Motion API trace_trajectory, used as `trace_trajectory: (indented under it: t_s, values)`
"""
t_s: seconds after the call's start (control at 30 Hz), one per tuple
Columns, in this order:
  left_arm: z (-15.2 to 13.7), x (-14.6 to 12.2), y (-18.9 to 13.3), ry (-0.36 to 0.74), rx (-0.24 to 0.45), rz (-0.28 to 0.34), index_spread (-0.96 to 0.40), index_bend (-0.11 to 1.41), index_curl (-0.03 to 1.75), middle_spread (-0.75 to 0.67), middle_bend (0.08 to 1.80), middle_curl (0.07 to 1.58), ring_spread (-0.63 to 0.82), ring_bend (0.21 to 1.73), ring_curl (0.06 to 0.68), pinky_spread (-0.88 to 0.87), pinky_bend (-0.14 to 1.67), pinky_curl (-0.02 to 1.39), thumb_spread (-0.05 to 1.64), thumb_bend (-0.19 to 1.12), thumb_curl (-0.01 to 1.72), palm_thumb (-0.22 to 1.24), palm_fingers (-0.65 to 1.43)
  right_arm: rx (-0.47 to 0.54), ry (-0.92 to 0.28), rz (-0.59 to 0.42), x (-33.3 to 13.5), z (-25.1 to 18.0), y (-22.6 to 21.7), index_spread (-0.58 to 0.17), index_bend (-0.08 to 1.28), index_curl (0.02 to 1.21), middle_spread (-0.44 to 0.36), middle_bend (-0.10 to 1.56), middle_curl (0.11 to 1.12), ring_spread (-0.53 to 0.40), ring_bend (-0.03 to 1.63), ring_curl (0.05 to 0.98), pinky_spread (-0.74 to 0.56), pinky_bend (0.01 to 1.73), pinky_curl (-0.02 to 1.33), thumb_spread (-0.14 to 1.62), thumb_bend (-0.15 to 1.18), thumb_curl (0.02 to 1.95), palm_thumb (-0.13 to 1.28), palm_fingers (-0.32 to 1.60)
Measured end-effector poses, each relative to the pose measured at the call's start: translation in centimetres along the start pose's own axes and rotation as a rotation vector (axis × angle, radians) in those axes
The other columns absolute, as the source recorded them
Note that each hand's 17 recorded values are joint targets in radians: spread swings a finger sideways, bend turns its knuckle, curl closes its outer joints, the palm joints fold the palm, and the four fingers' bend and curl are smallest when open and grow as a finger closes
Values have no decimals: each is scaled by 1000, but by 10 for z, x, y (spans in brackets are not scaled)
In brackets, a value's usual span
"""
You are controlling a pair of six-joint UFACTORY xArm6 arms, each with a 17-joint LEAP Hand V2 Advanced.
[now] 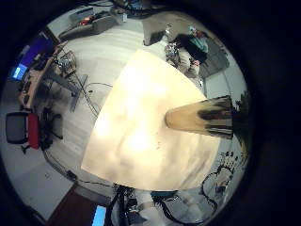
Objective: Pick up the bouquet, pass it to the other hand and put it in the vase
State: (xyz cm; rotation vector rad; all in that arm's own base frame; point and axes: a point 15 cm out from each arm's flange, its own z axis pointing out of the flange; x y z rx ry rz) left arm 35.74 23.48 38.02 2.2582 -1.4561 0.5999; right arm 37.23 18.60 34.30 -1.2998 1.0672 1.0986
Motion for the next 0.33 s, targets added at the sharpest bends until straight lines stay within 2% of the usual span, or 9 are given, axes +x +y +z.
trace_trajectory:
  t_s: [0.17, 0.33]
  values:
    - [34, -3, 40, 16, -58, -24, 183, 136, 196, 602, 163, 166, 702, 431, 211, 649, 271, 311, 836, -35, 317, 312, -106, -24, -4, -3, -2, 9, 4, -219, 286, 401, 135, 168, 243, 159, 199, 245, 225, 193, 301, 967, -17, 607, 1019, 188]
    - [68, -12, 90, -22, -96, -46, 199, 142, 198, 603, 166, 167, 697, 435, 214, 648, 266, 311, 836, -35, 317, 312, -93, -37, -2, -15, -7, 13, 7, -219, 286, 401, 135, 168, 245, 171, 197, 246, 232, 193, 301, 975, -17, 606, 1017, 190]
